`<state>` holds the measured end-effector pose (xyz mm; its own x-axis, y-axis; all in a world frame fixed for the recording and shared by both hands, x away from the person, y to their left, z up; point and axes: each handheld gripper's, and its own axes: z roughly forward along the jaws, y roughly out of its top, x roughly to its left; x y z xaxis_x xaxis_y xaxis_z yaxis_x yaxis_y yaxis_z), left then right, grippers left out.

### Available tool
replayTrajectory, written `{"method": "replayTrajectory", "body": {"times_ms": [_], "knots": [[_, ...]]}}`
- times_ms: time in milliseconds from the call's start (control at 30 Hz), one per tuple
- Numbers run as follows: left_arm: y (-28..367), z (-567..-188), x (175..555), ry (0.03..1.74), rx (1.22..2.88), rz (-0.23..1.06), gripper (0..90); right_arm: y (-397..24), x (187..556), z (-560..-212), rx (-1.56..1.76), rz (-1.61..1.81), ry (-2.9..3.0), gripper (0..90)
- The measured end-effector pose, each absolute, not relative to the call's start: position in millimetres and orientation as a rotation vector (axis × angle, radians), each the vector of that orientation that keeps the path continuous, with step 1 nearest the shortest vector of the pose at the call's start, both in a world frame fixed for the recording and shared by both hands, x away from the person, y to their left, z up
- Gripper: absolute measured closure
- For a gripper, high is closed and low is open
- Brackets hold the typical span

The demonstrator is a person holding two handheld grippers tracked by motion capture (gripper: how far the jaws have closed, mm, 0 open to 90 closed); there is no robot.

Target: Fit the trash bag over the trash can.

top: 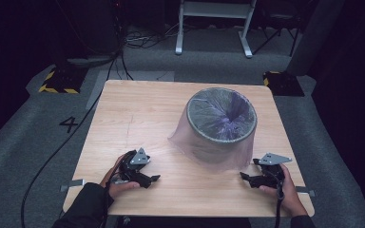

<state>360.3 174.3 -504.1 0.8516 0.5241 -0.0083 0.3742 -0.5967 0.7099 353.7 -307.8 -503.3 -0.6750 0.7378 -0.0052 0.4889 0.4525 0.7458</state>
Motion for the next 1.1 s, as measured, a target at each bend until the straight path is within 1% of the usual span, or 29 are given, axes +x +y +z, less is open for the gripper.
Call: {"method": "replayTrajectory", "body": {"times_ms": [467, 1100], "knots": [[174, -504, 360, 0.649, 2.276, 0.258, 14.4, -336, 326, -504, 1.125, 1.029, 2.329, 16.5], [174, -504, 361, 0.642, 2.278, 0.254, 14.1, -367, 325, -504, 1.269, 0.98, 2.212, 16.5]]}}
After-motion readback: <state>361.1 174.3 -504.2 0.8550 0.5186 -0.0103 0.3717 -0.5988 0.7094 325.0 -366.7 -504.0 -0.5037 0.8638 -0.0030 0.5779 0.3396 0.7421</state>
